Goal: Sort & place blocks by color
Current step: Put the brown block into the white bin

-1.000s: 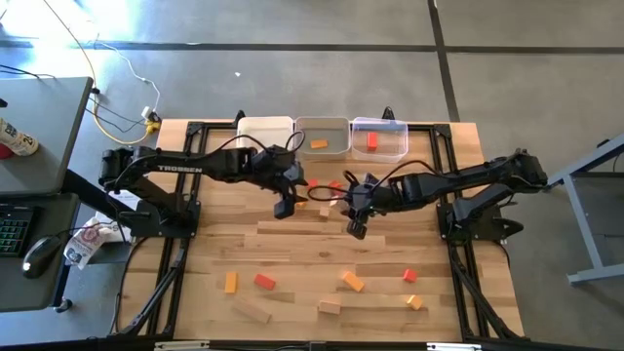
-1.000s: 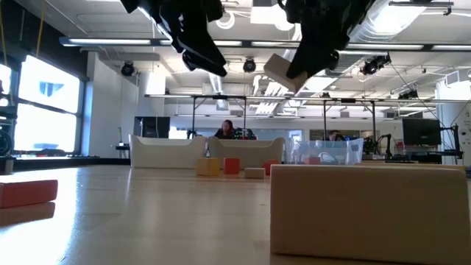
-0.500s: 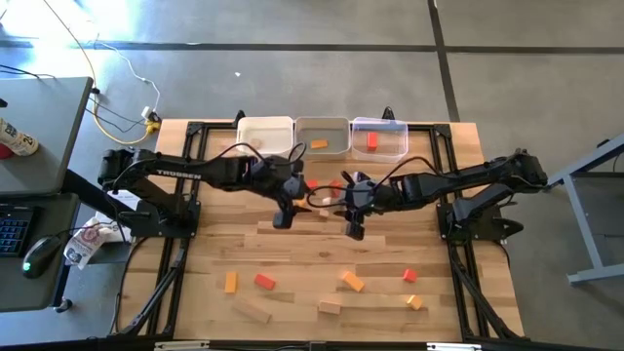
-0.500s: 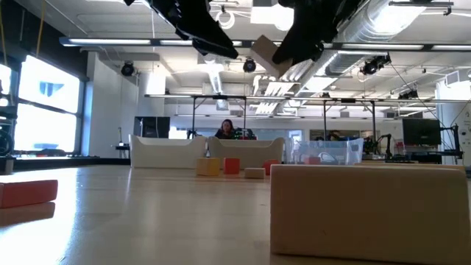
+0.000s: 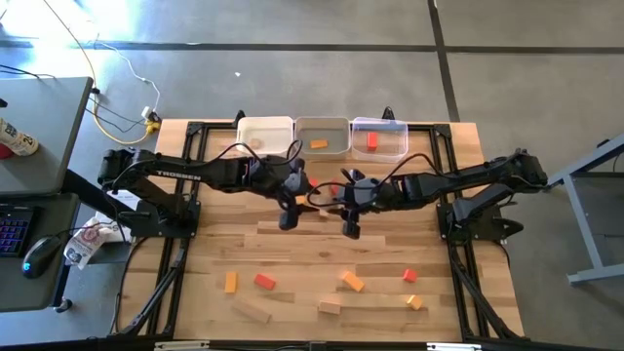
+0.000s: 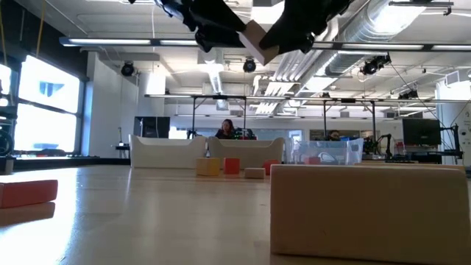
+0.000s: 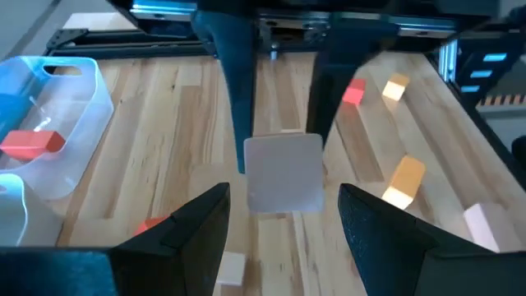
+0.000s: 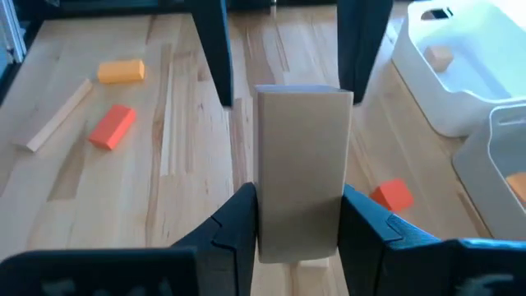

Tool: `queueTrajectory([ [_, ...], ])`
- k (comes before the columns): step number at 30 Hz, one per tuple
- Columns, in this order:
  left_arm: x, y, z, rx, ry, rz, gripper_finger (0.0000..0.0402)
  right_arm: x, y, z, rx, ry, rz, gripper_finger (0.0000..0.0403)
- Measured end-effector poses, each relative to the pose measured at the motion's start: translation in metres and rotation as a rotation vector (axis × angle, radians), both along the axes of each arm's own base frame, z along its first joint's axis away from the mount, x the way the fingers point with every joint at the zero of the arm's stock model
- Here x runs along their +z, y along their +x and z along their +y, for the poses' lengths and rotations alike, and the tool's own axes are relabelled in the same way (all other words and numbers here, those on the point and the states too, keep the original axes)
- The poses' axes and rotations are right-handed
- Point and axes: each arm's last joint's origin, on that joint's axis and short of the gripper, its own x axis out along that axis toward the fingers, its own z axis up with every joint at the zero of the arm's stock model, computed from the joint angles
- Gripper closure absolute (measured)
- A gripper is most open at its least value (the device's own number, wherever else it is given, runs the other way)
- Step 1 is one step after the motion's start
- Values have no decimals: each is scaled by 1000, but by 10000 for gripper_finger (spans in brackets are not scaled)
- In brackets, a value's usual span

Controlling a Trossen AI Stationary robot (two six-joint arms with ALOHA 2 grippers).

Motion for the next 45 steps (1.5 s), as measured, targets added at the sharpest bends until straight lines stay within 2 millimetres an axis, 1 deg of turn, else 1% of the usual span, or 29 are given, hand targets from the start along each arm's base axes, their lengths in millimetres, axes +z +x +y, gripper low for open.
queueTrajectory([
  [10, 4, 2, 0, 37, -56, -45, 186, 5, 3, 0, 12, -12, -57, 297],
  [13, 4, 2, 1, 43, -58, -54, 196, 5, 4, 0, 10, -13, -63, 297],
  [16, 4, 2, 1, 42, -57, -53, 220, 5, 4, -1, 0, -19, -63, 297],
  [22, 4, 2, 1, 12, -6, -50, 293, 5, 3, -1, 0, -25, -60, 297],
  [23, 4, 2, 1, 8, 0, -50, 299, 5, 3, -1, -2, -26, -60, 294],
  [29, 4, 2, 0, -18, 31, -47, 299, 5, 3, -1, -12, -22, -57, 257],
  [35, -3, -3, 7, 24, 35, 44, 299, 3, 2, -2, -52, -34, -42, 232],
  [39, -7, -7, 16, 101, 63, 95, 299, 2, 1, -3, -61, -44, -26, 214],
  [42, -11, -12, 25, 182, 96, 152, 299, 2, 1, -4, -104, -75, -27, 198],
  [45, -15, -19, 38, 268, 121, 220, 299, 2, 1, -10, -160, -104, -29, 187],
])
